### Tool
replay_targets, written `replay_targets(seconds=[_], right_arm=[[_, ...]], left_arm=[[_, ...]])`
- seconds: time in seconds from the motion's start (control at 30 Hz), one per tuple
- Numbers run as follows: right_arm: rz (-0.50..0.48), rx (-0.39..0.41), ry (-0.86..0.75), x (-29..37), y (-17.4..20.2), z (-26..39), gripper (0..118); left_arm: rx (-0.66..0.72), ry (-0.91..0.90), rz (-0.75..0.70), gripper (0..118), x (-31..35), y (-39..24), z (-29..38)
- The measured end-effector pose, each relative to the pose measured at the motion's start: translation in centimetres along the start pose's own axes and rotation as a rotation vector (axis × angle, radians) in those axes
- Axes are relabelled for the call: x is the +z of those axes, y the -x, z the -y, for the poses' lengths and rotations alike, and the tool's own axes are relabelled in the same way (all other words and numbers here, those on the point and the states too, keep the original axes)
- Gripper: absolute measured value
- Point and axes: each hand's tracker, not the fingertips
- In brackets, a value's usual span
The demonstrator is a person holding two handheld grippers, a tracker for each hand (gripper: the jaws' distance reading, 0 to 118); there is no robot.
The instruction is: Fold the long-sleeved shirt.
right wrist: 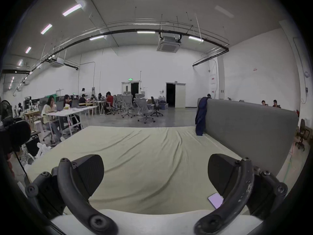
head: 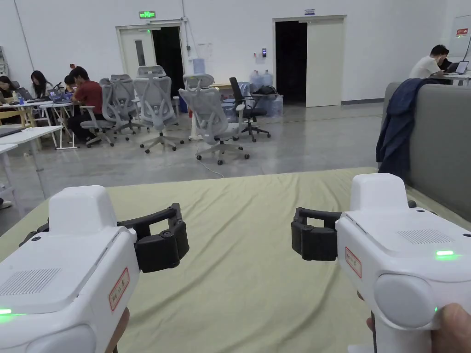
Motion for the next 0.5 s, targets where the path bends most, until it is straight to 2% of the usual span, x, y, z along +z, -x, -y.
replay_targets(seconds=[0.1, 0.5], right_arm=[[-0.017, -0.038, 0.021, -0.21, -0.45, -0.06, 118], [-0.021, -0.059, 0.047, -1.0, -0.93, 0.15, 118]], left_arm=[[0.007, 0.01, 0.005, 118, 0.04, 0.15, 0.13], [-0.002, 0.009, 0.013, 118, -0.03, -0.27, 0.13]])
